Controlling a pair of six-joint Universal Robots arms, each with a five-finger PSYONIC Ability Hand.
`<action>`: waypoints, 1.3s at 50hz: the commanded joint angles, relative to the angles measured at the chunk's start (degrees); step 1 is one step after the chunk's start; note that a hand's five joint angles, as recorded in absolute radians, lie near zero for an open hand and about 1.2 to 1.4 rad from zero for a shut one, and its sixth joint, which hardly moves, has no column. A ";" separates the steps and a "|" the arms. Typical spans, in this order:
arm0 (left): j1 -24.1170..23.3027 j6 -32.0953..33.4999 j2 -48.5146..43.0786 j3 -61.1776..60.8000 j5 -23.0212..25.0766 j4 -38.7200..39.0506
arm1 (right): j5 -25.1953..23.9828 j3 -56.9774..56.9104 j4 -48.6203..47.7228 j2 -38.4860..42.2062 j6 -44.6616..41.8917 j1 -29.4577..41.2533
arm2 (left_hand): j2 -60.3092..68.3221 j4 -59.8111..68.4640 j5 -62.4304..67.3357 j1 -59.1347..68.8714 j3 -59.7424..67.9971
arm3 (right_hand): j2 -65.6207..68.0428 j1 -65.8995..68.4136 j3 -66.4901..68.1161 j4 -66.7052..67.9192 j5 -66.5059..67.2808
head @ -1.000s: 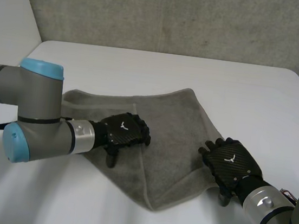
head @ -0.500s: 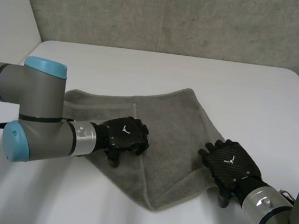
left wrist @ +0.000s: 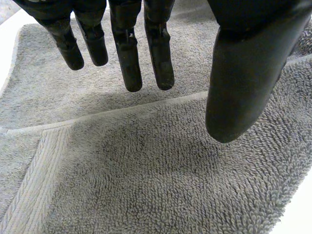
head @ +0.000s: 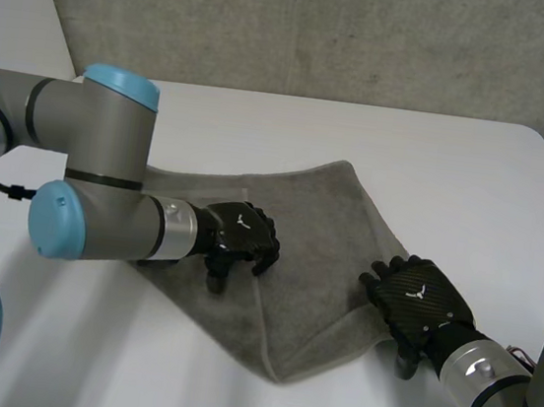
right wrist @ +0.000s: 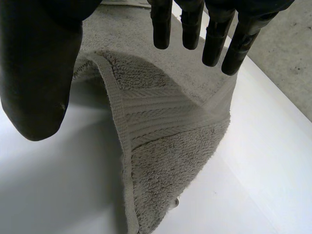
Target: Fold the towel.
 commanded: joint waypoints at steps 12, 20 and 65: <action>-1.52 0.45 -2.97 0.50 -0.84 0.78 | -0.36 0.16 0.00 0.09 0.00 -0.33 | -4.19 -3.11 -4.30 -4.31 -2.77 | -3.28 -3.10 -2.65 -4.37 -2.01; -2.22 0.54 -3.14 0.76 -0.84 1.13 | -0.36 0.16 0.00 0.44 -0.09 -0.33 | -6.55 -3.11 -6.65 -6.67 -2.77 | -3.28 -3.10 -2.65 -4.37 -2.01; -1.43 3.34 0.98 -3.89 -3.74 0.43 | -0.36 0.16 0.08 0.52 -0.09 -0.42 | 44.06 -3.11 43.96 43.94 -2.77 | -3.11 -2.93 -2.65 -4.37 -1.85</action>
